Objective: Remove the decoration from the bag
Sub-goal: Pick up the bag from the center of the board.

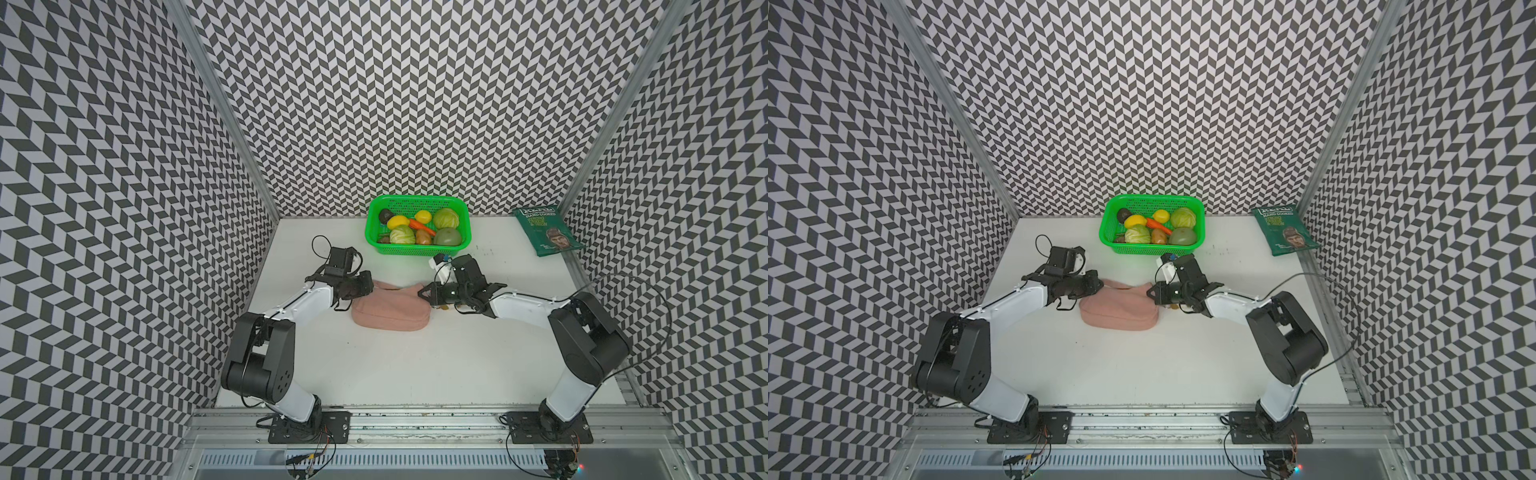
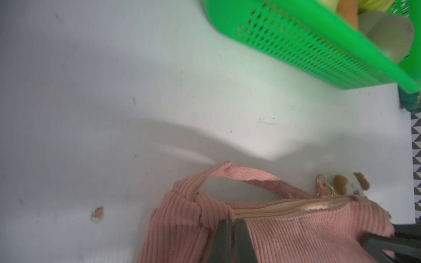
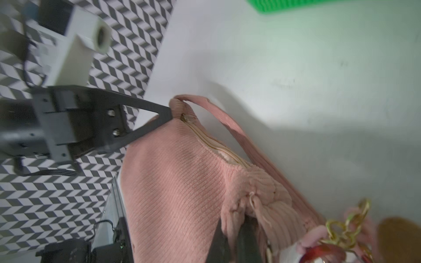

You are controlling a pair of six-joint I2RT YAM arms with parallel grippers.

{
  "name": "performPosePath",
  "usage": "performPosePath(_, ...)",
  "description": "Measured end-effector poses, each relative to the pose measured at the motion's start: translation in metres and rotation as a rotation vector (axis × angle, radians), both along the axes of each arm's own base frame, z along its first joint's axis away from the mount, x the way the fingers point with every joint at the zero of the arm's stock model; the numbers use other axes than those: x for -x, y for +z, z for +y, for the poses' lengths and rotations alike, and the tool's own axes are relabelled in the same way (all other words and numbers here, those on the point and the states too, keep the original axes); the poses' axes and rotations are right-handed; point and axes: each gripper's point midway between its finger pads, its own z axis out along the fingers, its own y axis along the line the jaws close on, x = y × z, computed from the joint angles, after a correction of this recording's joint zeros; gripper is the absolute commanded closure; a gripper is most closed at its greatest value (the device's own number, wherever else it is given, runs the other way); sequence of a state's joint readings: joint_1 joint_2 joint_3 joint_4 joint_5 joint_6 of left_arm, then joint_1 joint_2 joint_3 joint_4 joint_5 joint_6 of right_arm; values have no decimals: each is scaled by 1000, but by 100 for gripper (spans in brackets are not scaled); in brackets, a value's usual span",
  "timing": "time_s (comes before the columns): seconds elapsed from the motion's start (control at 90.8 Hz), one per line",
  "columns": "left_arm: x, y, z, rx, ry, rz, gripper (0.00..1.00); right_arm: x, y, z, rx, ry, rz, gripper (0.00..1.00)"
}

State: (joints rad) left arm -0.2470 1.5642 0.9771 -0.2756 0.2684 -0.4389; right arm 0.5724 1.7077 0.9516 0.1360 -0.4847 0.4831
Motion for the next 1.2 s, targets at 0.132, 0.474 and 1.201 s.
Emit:
performPosePath(0.132, -23, 31, 0, 15, 17, -112, 100, -6, 41, -5, -71, -47, -131, 100)
performPosePath(0.474, -39, 74, -10, 92, 1, -292, 85, 17, 77, -3, -140, -147, -387, 100)
performPosePath(1.201, 9, 120, 24, 315, 168, -380, 17, 84, 40, 4, 40, -242, -605, 100)
